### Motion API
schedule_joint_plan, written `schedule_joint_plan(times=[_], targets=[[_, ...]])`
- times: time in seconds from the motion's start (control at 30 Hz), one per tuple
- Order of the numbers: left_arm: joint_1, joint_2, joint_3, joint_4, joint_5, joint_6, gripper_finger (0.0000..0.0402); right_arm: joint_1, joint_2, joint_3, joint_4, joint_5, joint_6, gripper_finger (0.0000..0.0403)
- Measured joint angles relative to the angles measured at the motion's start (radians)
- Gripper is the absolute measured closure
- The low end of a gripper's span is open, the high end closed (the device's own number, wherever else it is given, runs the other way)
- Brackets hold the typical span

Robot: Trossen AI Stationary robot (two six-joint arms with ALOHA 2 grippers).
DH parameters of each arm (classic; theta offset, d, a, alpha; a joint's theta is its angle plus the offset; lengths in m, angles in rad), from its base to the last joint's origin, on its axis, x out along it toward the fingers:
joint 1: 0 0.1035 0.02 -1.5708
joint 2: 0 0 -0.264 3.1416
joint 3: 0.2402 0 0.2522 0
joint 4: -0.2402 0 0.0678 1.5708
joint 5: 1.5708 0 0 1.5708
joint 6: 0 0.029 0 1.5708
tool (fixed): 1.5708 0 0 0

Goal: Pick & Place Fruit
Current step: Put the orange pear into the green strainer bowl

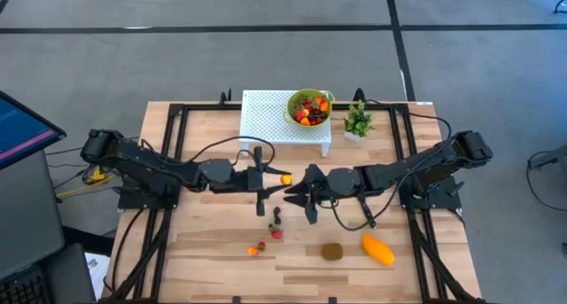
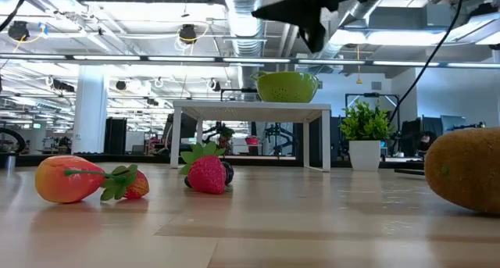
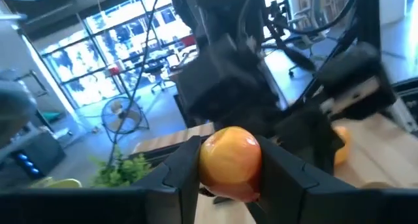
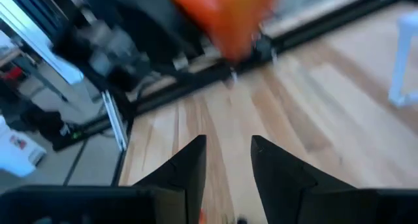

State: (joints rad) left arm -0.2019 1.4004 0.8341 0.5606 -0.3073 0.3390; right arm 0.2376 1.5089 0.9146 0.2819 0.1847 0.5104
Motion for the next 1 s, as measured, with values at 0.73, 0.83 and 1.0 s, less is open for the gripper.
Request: schedule_joint_plan(times=[0.73, 0.83, 1.0], targets=[[0.012, 0.000, 0.000, 0.028, -0.036, 0.106, 0.0271, -0.078, 0.000, 0.000, 0.139, 0.000, -0.066, 0.0288], [0.013, 0.000, 0.000, 0.028, -0.036, 0.106, 0.0276, -0.078, 0.000, 0.000, 0.158, 0.000, -0.066, 0.0288], [0.012, 0.000, 0.000, 0.028, -0.036, 0.106, 0.0278, -0.078, -0.004, 0.000, 0.166, 0.000, -0.074, 0.0291]])
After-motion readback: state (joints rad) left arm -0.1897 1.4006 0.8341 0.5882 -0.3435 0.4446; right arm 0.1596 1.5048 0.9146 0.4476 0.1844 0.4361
